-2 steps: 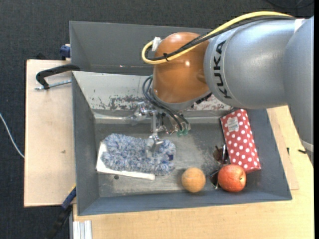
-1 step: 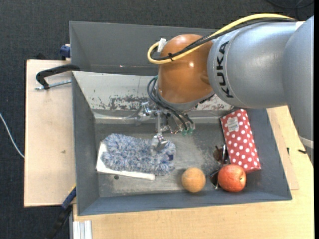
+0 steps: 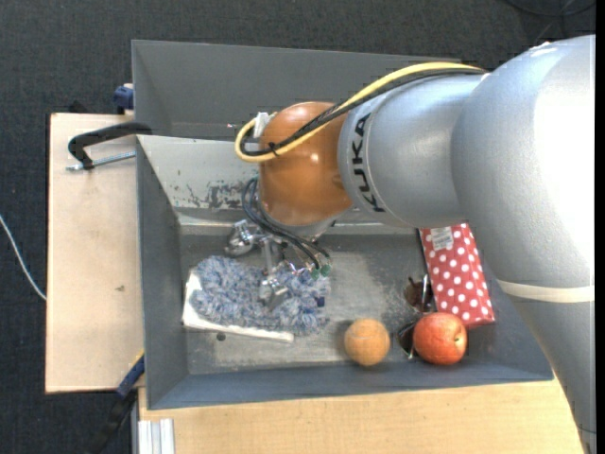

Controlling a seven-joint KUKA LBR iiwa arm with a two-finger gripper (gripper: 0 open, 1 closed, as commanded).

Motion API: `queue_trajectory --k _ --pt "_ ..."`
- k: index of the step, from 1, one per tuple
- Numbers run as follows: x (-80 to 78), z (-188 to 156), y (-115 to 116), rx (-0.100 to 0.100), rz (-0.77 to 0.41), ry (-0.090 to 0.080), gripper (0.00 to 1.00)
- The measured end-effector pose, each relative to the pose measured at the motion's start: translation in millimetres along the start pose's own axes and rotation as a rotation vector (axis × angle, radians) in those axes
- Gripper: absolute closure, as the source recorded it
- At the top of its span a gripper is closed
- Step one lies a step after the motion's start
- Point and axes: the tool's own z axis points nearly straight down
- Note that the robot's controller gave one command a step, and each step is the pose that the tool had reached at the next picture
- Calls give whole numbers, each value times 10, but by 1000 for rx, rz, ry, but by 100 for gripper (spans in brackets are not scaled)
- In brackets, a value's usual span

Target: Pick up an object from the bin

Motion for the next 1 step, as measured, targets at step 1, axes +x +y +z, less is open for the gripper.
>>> queue_trajectory --k 1 --pt "30 -28 -12 -1 3 13 100"
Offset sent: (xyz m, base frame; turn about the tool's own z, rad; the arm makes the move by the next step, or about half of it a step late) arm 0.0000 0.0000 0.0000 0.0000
